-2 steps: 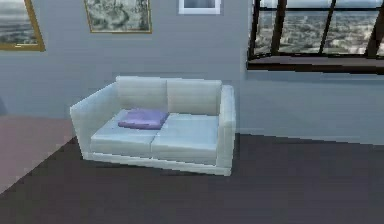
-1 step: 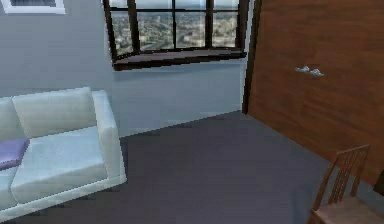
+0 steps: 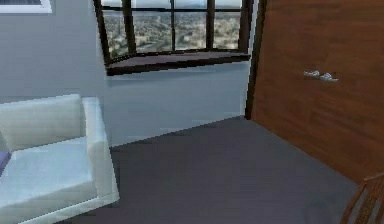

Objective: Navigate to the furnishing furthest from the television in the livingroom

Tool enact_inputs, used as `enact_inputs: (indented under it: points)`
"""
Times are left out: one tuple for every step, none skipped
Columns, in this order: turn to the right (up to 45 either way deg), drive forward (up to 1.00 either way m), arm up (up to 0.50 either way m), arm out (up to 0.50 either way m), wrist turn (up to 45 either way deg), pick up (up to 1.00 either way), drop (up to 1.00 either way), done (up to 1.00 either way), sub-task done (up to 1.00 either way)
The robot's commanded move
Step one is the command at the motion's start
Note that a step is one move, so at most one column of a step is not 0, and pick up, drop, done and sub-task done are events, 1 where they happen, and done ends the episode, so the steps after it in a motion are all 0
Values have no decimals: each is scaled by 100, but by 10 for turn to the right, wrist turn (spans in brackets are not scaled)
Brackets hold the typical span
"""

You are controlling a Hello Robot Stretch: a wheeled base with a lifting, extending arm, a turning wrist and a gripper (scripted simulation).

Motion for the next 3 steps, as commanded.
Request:
enact_inputs:
  points:
    - [-450,0,0,0,0,0,0,0,0]
    - [-450,0,0,0,0,0,0,0,0]
    - [-450,0,0,0,0,0,0,0,0]
